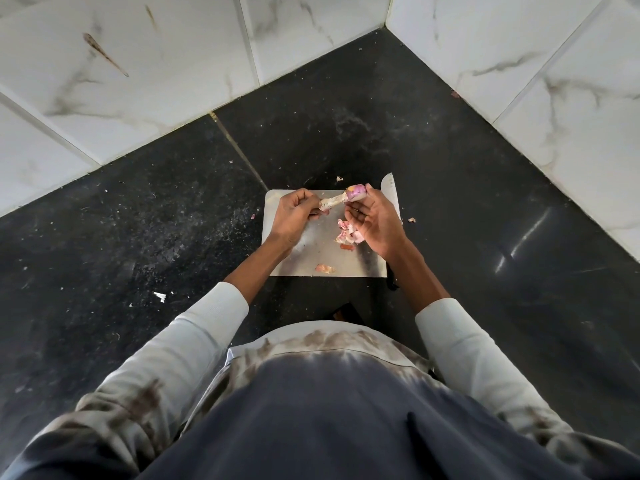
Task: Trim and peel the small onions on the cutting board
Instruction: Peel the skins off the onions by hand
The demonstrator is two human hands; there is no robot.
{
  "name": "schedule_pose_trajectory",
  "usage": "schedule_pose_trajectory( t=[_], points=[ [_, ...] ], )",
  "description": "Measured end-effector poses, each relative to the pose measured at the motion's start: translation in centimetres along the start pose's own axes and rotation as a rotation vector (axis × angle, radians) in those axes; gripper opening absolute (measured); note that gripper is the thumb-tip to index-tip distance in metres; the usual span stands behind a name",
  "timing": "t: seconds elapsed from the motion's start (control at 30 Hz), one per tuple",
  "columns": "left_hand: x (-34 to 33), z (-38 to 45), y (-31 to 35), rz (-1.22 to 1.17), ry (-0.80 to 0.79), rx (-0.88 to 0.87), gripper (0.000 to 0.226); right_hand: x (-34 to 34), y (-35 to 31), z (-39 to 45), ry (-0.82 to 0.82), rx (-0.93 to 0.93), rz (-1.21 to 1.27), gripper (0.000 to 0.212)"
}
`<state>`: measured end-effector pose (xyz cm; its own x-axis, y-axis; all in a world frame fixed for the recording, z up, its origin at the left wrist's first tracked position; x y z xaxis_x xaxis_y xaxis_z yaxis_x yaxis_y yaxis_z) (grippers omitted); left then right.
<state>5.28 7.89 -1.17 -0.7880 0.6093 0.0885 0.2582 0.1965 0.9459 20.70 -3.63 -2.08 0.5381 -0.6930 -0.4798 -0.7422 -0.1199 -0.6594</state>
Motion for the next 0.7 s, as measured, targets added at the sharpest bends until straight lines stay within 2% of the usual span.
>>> schedule_pose_trajectory(
  t=[0.27,0.5,0.6,0.7],
  points=[
    [0.4,0.1,-1.2,0.073,0.024,0.054,0.016,0.6,-0.2,0.1,0.007,-0.015,0.107,0.036],
    [0.2,0.7,-3.0,0.340,0.089,0.074,0.012,1.7,-0.8,-0.3,0.050,0.039,0.149,0.034],
    [-0.8,0.8,-3.4,0.449,0.010,0.031,0.009,2.2,-1.1,-0.6,0.042,0.064,0.141,0.038],
    [-2.1,0.5,-3.0,0.502,-0.057,-0.026,0.011,2.0,-1.5,-1.1,-0.012,0.091,0.099,0.033]
  ],
)
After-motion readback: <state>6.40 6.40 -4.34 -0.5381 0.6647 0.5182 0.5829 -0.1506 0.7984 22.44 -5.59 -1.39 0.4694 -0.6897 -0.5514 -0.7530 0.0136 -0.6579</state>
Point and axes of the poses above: each hand's wrist, its own z-axis towards the middle knuckle, its own x-axis out of the back of the hand, y = z × x, the point moved 4 cm from there along z, towards the middle knuckle, and after that the axes turned 5 degrees about z, right-handed, at the moved point
